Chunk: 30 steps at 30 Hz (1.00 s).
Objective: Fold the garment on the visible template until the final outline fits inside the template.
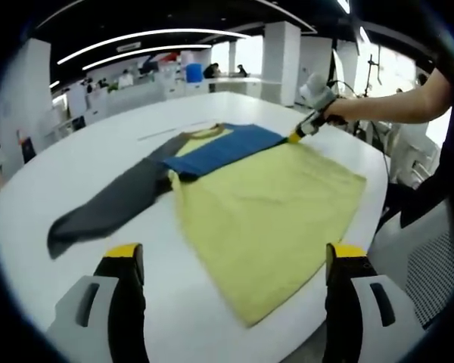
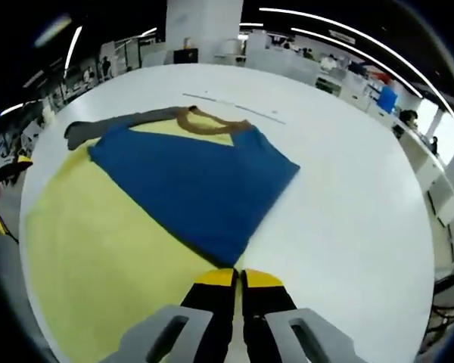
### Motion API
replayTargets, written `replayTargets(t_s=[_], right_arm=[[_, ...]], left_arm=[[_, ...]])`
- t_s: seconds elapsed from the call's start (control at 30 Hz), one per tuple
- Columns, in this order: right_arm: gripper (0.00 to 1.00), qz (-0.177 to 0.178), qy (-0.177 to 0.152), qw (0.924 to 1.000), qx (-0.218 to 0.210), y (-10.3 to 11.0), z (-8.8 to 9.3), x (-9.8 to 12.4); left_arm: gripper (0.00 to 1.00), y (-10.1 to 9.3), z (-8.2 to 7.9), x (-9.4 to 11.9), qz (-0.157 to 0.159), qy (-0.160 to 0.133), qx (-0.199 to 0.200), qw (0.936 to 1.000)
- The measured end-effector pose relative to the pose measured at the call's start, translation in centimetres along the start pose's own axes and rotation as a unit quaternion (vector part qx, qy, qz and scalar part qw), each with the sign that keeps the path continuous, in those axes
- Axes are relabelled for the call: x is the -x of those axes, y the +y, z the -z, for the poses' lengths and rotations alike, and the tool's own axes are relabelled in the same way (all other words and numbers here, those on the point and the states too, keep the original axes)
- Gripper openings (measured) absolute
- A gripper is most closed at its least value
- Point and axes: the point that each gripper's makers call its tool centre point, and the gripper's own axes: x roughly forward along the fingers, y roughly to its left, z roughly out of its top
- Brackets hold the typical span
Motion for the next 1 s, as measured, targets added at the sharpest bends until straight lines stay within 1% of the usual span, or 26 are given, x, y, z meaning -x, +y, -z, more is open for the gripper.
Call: replayTargets(t_s=[0.43,0.83,1.0], right_arm=[[0.0,0.006,0.009,0.9998,-0.019,-1.6,1.5,0.8],[0.0,0.016,0.021,0.9994,-0.023,-3.2,2.8,1.5],[0.0,0.015,0.027,0.9993,-0.023,-3.8,3.2,1.8]], left_arm=[[0.97,0.3,0.2,0.0,-0.005,0.002,0.002,1.0],[0.97,0.6,0.3,0.2,-0.009,0.003,0.003,0.9999],[0.97,0.8,0.3,0.4,-0.012,0.002,0.005,0.9999]])
